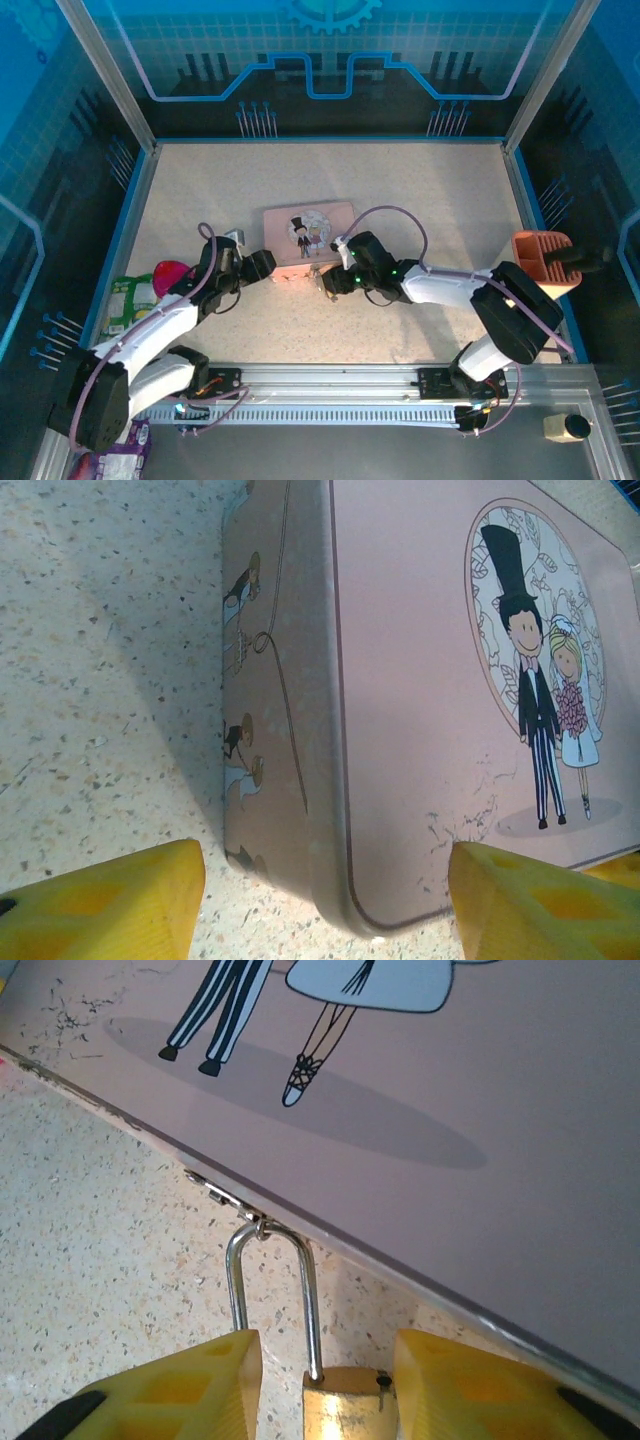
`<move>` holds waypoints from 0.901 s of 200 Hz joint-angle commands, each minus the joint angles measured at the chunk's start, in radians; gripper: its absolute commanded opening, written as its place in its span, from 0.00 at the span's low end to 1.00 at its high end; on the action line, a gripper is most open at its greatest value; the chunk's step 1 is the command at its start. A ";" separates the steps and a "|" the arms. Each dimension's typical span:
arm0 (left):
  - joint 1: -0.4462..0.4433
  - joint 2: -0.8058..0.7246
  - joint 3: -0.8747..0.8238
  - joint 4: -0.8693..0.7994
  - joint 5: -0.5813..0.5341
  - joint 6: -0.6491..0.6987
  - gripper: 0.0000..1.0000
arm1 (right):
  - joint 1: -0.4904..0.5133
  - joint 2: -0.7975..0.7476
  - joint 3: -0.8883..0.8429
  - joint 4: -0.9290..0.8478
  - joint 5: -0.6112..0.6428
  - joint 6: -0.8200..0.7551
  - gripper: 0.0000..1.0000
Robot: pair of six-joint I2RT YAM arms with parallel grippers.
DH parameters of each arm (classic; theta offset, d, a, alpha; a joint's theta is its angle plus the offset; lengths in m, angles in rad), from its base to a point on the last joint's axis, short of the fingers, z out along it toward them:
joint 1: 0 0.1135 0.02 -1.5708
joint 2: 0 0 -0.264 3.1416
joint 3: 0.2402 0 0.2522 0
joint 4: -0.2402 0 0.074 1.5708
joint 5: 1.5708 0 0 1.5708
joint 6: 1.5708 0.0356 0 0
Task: Unlock the padlock with the key
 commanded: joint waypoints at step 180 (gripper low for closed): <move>0.055 0.197 0.038 0.141 0.127 -0.027 0.65 | 0.022 0.133 0.060 -0.020 0.079 0.227 0.00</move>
